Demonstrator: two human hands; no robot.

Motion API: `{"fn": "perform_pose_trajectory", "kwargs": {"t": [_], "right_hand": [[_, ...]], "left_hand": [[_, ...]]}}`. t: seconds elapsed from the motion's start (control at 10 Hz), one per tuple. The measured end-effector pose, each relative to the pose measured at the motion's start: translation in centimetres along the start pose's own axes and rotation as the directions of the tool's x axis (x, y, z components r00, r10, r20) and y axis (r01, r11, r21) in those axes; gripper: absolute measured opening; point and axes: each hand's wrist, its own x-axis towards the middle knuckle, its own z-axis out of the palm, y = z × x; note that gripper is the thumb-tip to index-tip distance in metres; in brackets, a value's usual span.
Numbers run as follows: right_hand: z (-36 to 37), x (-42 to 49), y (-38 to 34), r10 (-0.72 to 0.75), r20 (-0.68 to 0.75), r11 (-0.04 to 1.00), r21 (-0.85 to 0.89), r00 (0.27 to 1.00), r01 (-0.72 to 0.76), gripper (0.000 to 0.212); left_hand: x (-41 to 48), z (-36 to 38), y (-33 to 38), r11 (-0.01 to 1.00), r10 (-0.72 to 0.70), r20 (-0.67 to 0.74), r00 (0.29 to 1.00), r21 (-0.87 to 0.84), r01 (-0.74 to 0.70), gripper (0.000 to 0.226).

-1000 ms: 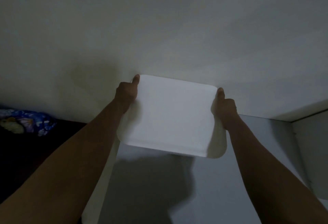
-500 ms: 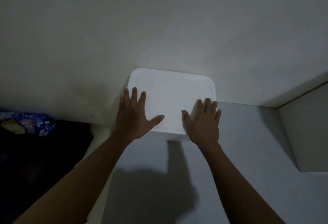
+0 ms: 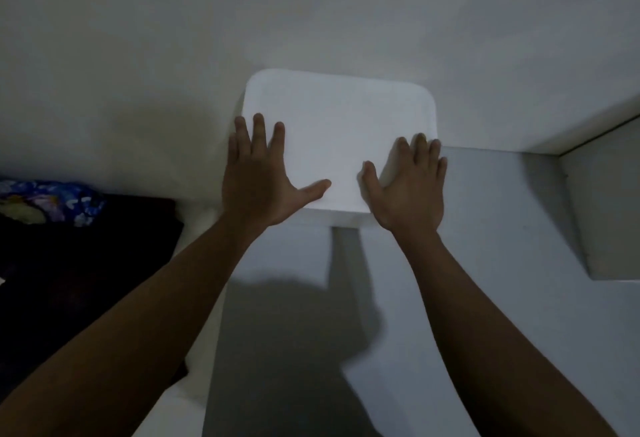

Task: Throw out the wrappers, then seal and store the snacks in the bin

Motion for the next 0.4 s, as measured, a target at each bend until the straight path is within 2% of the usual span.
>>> {"fn": "perform_pose_trajectory", "kwargs": {"t": [0.2,0.3,0.4], "right_hand": [[-1.3,-0.1,-0.2,-0.007,0.097,1.000,0.030,0.995,0.004,0.079],[-3.3,-0.5,-0.3,-0.035,0.112,0.994,0.105,0.993,0.023,0.076],[-4.2,-4.8,0.1,-0.117,-0.005,0.972,0.206,0.993,0.116,0.065]], "left_hand": [[-0.2,-1.4,0.1,0.998,-0.038,0.109,0.993,-0.041,0.042,0.116],[-1.1,-3.0,0.5,0.995,-0.019,0.034,0.999,-0.094,0.022,0.101],[-5.5,-3.4,1.7,0.967,0.047,-0.150,0.988,-0.242,-0.083,0.085]]}}
